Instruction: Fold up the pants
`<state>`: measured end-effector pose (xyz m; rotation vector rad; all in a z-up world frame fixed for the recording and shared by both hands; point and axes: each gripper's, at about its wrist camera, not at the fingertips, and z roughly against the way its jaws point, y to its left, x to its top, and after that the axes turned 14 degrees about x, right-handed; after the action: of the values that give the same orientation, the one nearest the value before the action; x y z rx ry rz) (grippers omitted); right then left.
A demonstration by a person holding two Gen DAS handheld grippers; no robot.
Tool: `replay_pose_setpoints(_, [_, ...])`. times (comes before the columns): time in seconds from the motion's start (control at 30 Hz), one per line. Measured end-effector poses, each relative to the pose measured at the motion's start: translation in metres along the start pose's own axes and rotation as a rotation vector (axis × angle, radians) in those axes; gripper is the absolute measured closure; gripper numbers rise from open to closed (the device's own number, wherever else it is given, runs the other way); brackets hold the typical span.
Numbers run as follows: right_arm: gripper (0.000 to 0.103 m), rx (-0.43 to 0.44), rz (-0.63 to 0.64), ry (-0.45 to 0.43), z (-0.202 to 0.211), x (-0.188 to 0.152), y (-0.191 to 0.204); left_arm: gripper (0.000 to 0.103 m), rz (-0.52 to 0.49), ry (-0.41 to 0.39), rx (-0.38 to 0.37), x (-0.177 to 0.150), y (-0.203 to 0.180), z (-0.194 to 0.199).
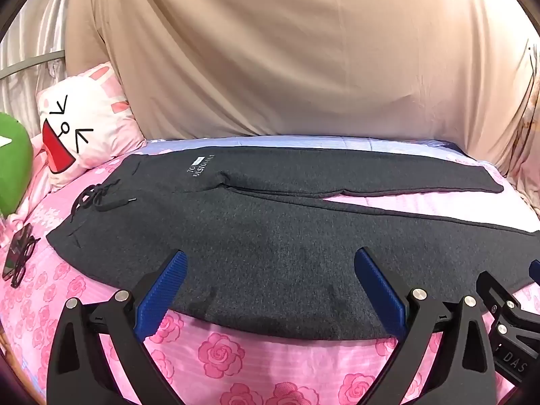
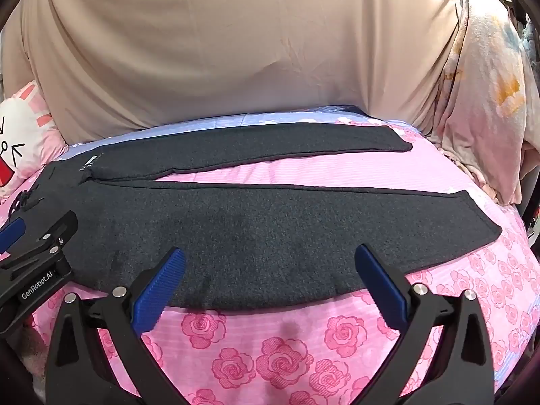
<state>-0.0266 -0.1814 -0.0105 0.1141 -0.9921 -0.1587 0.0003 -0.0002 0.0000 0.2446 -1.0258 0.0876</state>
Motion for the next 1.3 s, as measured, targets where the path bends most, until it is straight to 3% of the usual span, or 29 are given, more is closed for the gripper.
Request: replay_pose_setpoints(1.3, [0.005,-0.021,-0.007,0.019,-0.0043,-0.0019,0.0002,0.005,-0.019,-0.004,0.015,-0.0005,-0.0045,0.0011])
